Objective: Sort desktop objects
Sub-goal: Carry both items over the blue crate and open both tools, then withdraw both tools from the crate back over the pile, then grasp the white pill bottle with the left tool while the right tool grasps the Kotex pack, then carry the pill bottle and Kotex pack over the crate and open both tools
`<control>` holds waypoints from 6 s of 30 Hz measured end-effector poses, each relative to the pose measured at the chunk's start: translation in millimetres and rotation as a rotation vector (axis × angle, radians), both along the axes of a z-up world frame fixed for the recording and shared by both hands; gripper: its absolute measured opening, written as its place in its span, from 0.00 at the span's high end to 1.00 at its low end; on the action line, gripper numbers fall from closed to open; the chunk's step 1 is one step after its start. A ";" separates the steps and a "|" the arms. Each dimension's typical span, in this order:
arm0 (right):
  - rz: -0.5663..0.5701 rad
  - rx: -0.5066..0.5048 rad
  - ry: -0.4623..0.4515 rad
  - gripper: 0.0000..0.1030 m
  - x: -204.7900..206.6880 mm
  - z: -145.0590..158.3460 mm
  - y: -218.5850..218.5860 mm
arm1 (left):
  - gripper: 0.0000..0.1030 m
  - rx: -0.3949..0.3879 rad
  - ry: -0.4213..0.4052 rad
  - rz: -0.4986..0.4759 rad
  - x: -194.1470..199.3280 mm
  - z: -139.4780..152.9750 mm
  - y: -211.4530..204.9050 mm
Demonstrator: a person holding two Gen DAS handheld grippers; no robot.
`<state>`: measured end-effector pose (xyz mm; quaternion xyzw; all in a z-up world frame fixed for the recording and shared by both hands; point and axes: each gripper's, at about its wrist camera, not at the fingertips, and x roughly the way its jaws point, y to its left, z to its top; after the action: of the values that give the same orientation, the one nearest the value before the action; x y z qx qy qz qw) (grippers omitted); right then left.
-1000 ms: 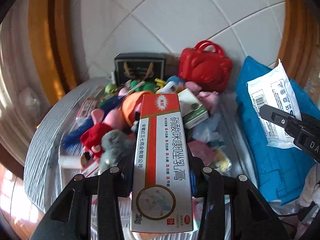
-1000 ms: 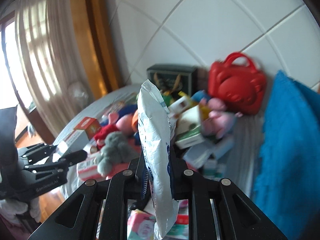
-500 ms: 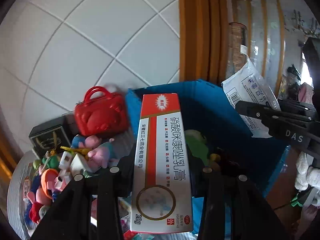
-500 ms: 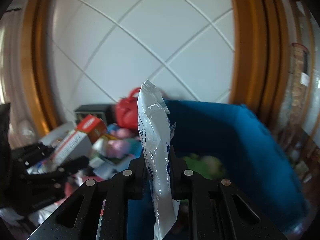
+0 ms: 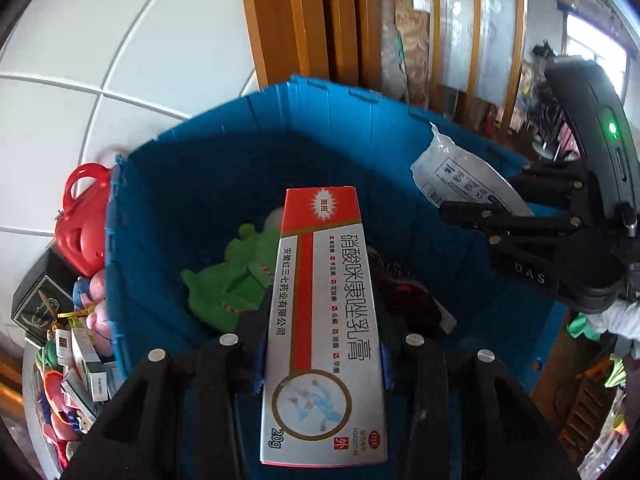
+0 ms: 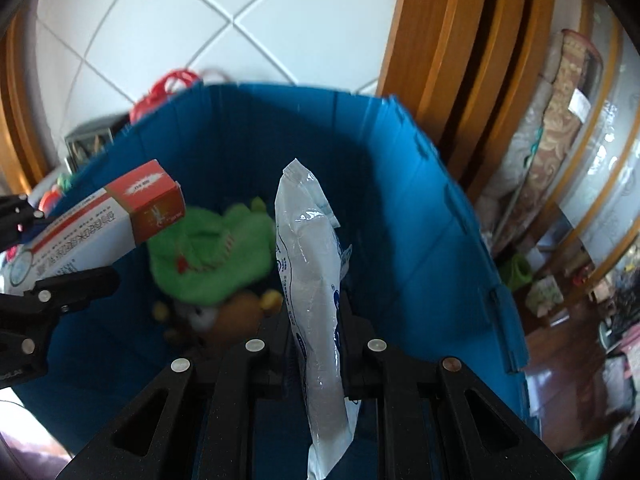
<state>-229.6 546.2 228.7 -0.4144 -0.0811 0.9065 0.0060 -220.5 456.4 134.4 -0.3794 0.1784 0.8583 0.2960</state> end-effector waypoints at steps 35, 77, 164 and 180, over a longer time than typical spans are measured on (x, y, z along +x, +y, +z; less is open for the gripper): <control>-0.004 -0.023 0.060 0.16 2.3 1.6 19.1 | 0.41 0.001 0.093 0.114 10.0 -2.9 -1.4; 0.663 -0.449 0.277 0.00 62.3 28.7 -320.6 | 0.20 0.094 0.048 1.169 154.5 -108.7 -485.4; 0.267 -0.123 0.223 0.37 50.3 27.2 -343.4 | 0.49 0.281 0.255 0.429 44.9 -21.6 -352.3; 0.018 0.013 0.263 0.37 37.4 97.3 -131.7 | 0.49 0.301 0.256 0.082 18.6 66.8 -150.8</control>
<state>-192.2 414.5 326.0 -0.2909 -0.0893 0.9525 0.0111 -201.9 305.6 201.2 -0.2256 0.0685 0.9279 0.2890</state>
